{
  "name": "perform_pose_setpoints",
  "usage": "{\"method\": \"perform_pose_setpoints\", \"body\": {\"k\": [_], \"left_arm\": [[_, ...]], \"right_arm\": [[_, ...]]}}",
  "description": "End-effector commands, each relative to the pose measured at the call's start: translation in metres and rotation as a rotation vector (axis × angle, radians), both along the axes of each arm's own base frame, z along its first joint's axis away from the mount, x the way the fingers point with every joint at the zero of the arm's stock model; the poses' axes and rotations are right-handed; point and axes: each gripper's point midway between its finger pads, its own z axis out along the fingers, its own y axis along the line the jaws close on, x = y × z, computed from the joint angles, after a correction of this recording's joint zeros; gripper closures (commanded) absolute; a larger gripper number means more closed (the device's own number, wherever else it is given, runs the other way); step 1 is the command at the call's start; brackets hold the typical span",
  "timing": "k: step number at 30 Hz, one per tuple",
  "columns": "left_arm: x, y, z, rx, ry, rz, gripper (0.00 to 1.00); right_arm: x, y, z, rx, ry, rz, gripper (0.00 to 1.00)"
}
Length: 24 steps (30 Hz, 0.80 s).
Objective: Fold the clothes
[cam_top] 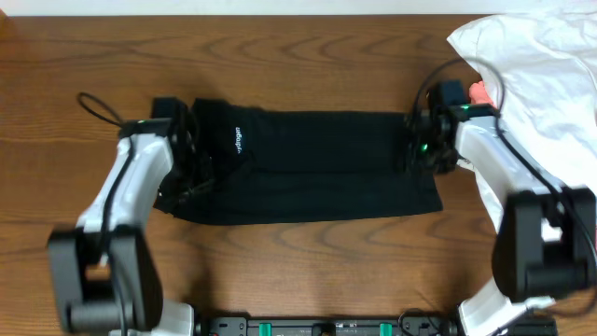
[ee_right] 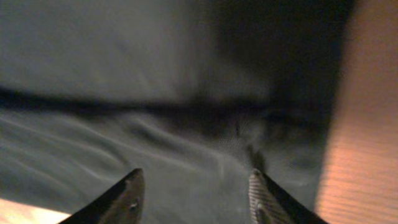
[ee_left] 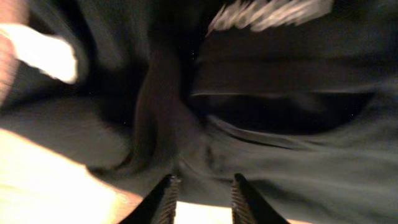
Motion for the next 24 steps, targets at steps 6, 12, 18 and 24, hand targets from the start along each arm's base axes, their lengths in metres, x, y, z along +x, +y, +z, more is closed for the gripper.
{"method": "perform_pose_setpoints", "body": {"k": [6, 12, 18, 24], "left_arm": [[0.043, 0.011, 0.087, 0.065, -0.411, -0.021, 0.34], [0.077, 0.012, 0.094, 0.076, -0.528, -0.036, 0.27], [0.118, 0.019, 0.096, 0.03, -0.56, -0.034, 0.27], [0.166, 0.027, 0.089, -0.015, -0.498, -0.046, 0.26]], "right_arm": [[0.052, -0.004, 0.088, 0.001, -0.363, -0.02, 0.24], [0.066, -0.012, 0.093, -0.015, -0.419, -0.042, 0.2], [0.093, -0.032, 0.133, 0.034, -0.52, -0.068, 0.2], [0.117, -0.047, 0.168, 0.051, -0.553, -0.075, 0.18]]}}
